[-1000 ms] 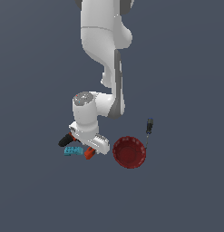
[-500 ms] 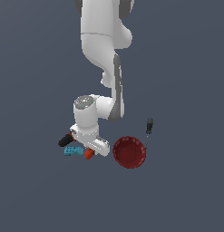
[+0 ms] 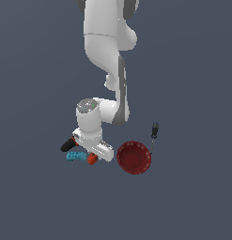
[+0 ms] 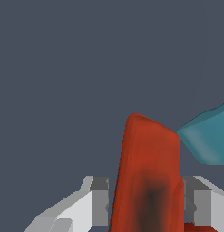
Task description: Pick up a designated object from a clutter of objects.
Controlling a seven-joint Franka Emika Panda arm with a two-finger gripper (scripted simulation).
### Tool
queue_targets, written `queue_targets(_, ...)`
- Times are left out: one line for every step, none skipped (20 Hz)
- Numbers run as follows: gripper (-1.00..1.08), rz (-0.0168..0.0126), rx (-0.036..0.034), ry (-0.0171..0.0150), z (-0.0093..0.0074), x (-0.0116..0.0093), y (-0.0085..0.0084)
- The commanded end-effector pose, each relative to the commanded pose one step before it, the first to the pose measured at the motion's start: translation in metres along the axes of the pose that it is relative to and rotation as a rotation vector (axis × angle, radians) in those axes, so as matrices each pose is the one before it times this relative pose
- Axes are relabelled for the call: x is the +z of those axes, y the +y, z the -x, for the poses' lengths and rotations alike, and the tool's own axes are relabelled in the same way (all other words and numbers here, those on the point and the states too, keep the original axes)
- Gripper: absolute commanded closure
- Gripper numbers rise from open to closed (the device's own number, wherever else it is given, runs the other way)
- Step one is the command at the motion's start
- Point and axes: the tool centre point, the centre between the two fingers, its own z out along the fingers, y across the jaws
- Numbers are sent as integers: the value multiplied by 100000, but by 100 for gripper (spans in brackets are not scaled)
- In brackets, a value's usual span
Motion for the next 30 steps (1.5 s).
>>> queue_targets(108, -99, -90, 151, -83, -402, -342)
queue_targets(108, 0, 0, 0, -22, -254, -208)
queue_targets(108, 0, 0, 0, -27, -313, -256)
queue_targets(108, 0, 0, 0, -32, -373, -305)
queue_targets(108, -35, 59, -4, -52, -439, -322)
queue_targets(108, 0, 0, 0, -43, -489, -398)
queue_targets(108, 0, 0, 0, -48, -544, -442)
queue_targets(108, -20, 66, 0, -71, -602, -449)
queue_targets(108, 0, 0, 0, -59, -649, -525)
queue_targets(108, 0, 0, 0, -65, -698, -564)
queue_targets(108, 15, 67, 10, -89, -748, -562)
queue_targets(108, 0, 0, 0, -76, -792, -636)
queue_targets(108, 0, 0, 0, -81, -836, -669)
queue_targets(108, 0, 0, 0, -87, -879, -702)
queue_targets(108, 70, 58, 36, -111, -918, -696)
queue_targets(108, 0, 0, 0, -98, -945, -750)
queue_targets(108, 55, 28, 31, -111, -963, -746)
queue_targets(108, 0, 0, 0, -105, -974, -769)
queue_targets(108, 56, 22, 34, -115, -982, -762)
queue_targets(108, 56, 19, 35, -117, -988, -767)
queue_targets(108, 0, 0, 0, -113, -984, -774)
queue_targets(108, 56, 15, 38, -117, -974, -759)
queue_targets(108, 0, 0, 0, -115, -961, -757)
queue_targets(108, 55, 11, 40, -117, -953, -746)
queue_targets(108, 0, 0, 0, -116, -940, -742)
queue_targets(108, 0, 0, 0, -117, -930, -736)
queue_targets(108, 55, -1, 42, -113, -924, -735)
queue_targets(108, 0, 0, 0, -119, -911, -724)
queue_targets(108, 0, 0, 0, -120, -901, -718)
queue_targets(108, 0, 0, 0, -121, -891, -713)
